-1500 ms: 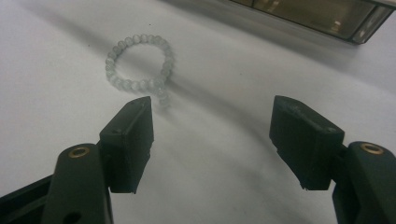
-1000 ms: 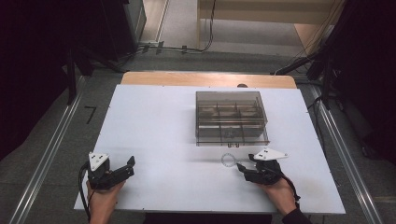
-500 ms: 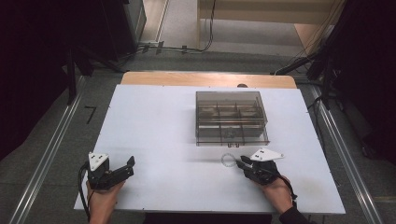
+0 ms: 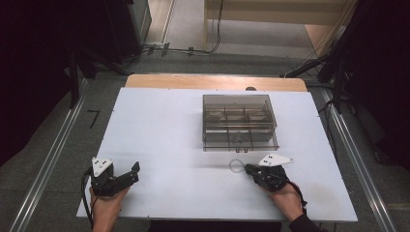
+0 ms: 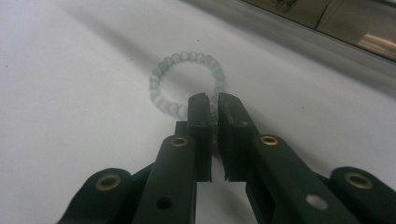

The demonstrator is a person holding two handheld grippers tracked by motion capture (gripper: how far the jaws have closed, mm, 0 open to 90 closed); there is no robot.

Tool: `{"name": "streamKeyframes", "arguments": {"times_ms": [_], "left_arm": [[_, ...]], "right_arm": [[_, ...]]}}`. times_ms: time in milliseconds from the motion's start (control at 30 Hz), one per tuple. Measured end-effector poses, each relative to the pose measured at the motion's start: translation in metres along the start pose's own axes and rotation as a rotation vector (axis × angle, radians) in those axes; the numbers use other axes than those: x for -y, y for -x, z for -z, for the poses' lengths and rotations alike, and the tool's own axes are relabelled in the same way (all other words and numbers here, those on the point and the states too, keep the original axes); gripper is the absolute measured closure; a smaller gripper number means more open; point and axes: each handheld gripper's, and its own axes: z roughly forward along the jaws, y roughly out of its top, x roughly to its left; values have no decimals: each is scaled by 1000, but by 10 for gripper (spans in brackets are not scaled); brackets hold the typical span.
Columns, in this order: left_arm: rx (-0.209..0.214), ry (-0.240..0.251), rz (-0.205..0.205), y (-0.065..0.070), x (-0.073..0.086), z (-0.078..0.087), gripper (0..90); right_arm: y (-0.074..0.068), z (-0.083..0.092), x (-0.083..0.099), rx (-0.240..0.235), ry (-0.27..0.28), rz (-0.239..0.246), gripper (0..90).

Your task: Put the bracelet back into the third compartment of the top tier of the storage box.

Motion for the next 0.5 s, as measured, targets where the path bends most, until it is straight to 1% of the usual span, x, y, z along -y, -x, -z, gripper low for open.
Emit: {"name": "streamKeyframes", "arguments": {"times_ms": [133,200,233,267,333,367,433,500], "left_arm": [[0,-1,-1,0,0,0,78],[0,0,-1,0,0,0,79],[0,1,-1,0,0,0,79],[-1,-1,0,0,0,0,78],[-1,-1,0,0,0,0,78],[-1,-1,0,0,0,0,79],[-1,0,0,0,0,0,78],[0,0,1,0,0,0,78]], "right_arm": [[0,3,-1,-3,6,-12,825],[0,8,-3,-11,27,-19,825],[0,8,-3,-11,27,-19,825],[0,12,-4,-15,43,-26,826],[1,17,-5,-18,56,-35,826],[1,17,-5,-18,56,-35,826],[3,24,-6,-15,71,-38,827],[5,29,-6,-11,74,-44,827]]}}
